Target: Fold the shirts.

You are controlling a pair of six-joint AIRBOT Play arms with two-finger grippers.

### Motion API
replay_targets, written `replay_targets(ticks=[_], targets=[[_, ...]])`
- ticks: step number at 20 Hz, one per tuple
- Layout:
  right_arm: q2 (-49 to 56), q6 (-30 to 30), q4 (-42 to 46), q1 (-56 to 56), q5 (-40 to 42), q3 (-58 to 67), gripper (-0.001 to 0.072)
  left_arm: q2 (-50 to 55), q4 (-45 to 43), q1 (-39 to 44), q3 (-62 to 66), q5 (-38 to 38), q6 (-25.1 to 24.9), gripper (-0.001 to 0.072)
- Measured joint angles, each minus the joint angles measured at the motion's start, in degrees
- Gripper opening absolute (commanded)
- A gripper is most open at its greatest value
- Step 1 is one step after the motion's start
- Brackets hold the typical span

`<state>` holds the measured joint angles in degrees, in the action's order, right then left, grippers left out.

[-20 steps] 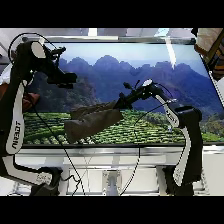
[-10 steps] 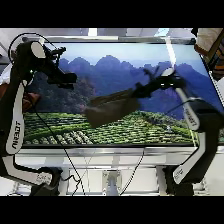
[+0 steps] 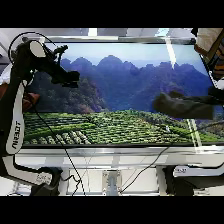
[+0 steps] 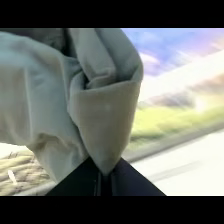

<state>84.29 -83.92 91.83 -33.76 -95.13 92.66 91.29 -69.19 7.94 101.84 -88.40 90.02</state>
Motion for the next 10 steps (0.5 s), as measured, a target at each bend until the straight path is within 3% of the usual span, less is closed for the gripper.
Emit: replay_targets(ticks=[5,10], targets=[[-8.35,-0.48,6.38,-13.16,-1.6,-13.22,0.0023,0.0,2.01,0.04,0.0,0.04,0.0,0.001],[-12.7,1.92,19.41,-17.03,0.66,-34.77,0.0026,0.0,2.78,0.04,0.0,-0.24,0.0,0.001]])
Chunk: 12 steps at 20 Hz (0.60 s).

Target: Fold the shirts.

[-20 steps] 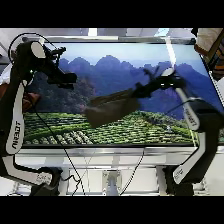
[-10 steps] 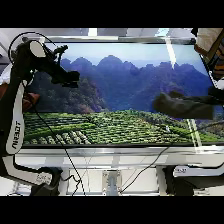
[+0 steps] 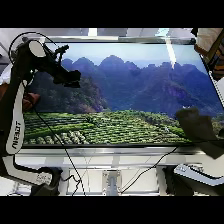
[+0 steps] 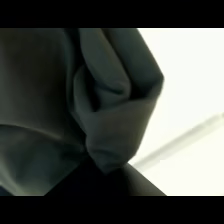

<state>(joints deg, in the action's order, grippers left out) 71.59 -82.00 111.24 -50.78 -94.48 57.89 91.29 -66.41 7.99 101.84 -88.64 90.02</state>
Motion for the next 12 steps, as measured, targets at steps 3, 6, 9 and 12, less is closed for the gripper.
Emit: replay_targets(ticks=[3,6,9,12], targets=[[-0.7,0.35,3.78,-0.55,1.79,-6.75,0.0088,0.0,0.44,0.2,0.0,-0.63,0.0,0.0011],[-1.05,0.59,5.88,-0.79,2.47,-9.29,0.0402,0.0,0.57,0.33,0.0,-1.14,0.0,0.001],[-1.42,0.76,5.86,-0.85,2.67,-8.59,0.0401,0.0,0.81,0.5,0.0,-1.36,0.0,0.0011],[-2.08,0.79,1.14,-0.85,2.6,-4.31,0.0401,0.0,1.09,0.59,0.0,-1.4,0.0,0.001]])
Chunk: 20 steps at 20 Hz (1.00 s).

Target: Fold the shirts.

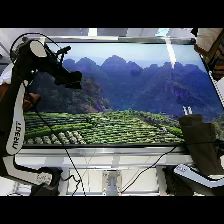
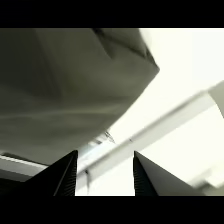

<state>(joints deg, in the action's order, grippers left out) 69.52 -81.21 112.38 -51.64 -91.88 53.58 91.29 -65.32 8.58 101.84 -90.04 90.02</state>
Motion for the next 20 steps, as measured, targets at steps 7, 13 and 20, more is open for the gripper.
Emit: replay_targets(ticks=[7,13,20], targets=[[-3.02,11.15,-61.02,0.98,9.01,7.91,0.0399,0.0,0.61,0.0,0.0,-0.37,1.25,0.0011],[-3.78,27.39,-93.53,12.5,10.64,8.9,0.0398,0.0,4.11,0.0,0.0,-5.6,4.57,0.0011],[-3.85,21.4,-64.06,35.04,13.51,8.96,0.0398,0.0,5.16,0.0,0.0,-6.95,5.22,0.0011]])
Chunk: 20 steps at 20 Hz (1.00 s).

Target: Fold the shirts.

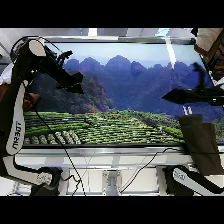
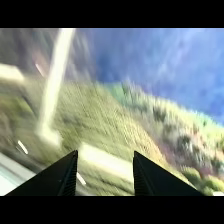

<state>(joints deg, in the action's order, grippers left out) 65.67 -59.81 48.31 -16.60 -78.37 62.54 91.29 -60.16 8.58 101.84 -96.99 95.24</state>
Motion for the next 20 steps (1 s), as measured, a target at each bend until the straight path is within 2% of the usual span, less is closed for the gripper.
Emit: replay_targets(ticks=[4,6,11,20], targets=[[0.0,-1.97,8.02,9.57,5.25,0.04,0.0398,0.0,0.15,0.0,0.0,-0.15,0.24,0.0011],[0.0,-5.2,9.38,12.79,7.5,0.04,0.04,0.0,0.2,0.0,0.0,-0.17,0.24,0.0011],[0.0,-14.08,9.31,17.51,9.57,0.04,0.04,0.0,0.22,0.0,0.0,-0.26,0.2,0.0012],[0.0,-17.11,8.39,18.95,10.21,0.04,0.0401,0.0,0.22,0.0,0.0,-0.31,0.15,0.0011]])
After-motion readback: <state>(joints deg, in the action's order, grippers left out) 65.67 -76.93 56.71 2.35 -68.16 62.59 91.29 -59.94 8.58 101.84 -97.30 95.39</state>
